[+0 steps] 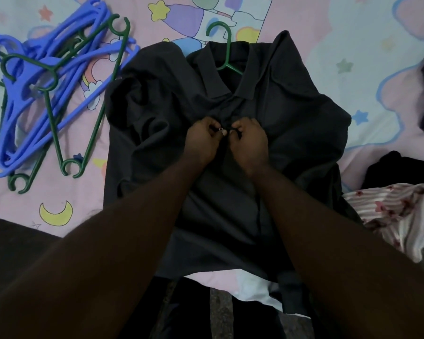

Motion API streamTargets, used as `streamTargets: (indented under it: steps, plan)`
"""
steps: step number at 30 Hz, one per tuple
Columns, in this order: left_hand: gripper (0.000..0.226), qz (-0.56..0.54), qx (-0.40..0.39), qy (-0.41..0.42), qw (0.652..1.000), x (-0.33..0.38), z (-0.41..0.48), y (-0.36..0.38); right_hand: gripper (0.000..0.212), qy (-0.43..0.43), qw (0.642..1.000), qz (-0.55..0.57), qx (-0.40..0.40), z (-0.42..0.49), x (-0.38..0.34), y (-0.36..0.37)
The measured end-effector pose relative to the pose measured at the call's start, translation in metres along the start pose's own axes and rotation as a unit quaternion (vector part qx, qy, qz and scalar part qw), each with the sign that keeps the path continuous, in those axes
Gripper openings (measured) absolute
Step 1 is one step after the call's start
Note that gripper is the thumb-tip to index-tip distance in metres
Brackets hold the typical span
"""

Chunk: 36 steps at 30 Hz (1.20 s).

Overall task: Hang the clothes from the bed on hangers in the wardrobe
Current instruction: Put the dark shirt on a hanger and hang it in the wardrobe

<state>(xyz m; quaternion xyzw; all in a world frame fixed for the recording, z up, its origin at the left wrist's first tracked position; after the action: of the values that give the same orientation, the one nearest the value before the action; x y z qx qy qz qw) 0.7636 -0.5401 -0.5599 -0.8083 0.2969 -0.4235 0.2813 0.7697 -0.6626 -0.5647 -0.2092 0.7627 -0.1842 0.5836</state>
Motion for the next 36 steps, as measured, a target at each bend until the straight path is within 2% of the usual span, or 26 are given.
streamTargets:
  steps: [4, 9, 11, 13, 16, 20, 23, 29, 36]
  plan:
    - [0.015, 0.003, 0.004, -0.042, 0.999, 0.005, 0.008, 0.002, 0.014, 0.008, 1.000, 0.019, -0.002, 0.007, 0.005, 0.000]
    - [0.012, 0.015, 0.008, -0.076, 0.997, 0.009, 0.010, 0.000, 0.016, 0.050, 0.995, 0.080, -0.043, 0.013, 0.010, -0.006]
    - [0.010, -0.009, 0.008, -0.084, 0.996, 0.012, 0.004, -0.005, 0.015, 0.077, 0.989, 0.111, -0.059, 0.013, 0.006, -0.011]
    - [0.021, -0.050, 0.004, -0.081, 0.995, 0.017, -0.010, -0.013, 0.009, 0.100, 0.981, 0.153, -0.066, 0.007, -0.007, -0.021]
    - [0.020, -0.112, 0.007, -0.047, 0.993, 0.037, -0.040, -0.039, 0.010, 0.143, 0.958, 0.241, -0.058, -0.018, -0.041, -0.047]
    - [0.009, -0.203, 0.007, -0.005, 0.979, 0.080, -0.092, -0.093, 0.014, 0.193, 0.914, 0.357, 0.008, -0.058, -0.107, -0.089]
    - [0.009, -0.259, 0.016, -0.015, 0.966, 0.107, -0.130, -0.132, 0.015, 0.226, 0.885, 0.405, 0.045, -0.086, -0.159, -0.111]
    - [0.007, -0.285, 0.036, -0.050, 0.957, 0.129, -0.184, -0.180, 0.015, 0.266, 0.853, 0.442, 0.073, -0.131, -0.226, -0.136]
    - [0.007, -0.268, 0.011, -0.070, 0.961, 0.127, -0.237, -0.179, 0.019, 0.291, 0.862, 0.409, 0.073, -0.183, -0.240, -0.152]
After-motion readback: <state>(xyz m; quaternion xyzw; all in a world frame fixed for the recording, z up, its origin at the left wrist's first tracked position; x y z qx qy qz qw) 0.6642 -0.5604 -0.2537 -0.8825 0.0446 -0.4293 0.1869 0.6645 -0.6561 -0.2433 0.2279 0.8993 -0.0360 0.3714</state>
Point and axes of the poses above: each hand's wrist, its own z-axis towards the middle knuckle, its own y-axis out of the palm, x = y × z, the point moved 2 cm from there along z, towards the middle knuckle, and after that the axes turned 14 degrees about z, right-handed, at the moved point
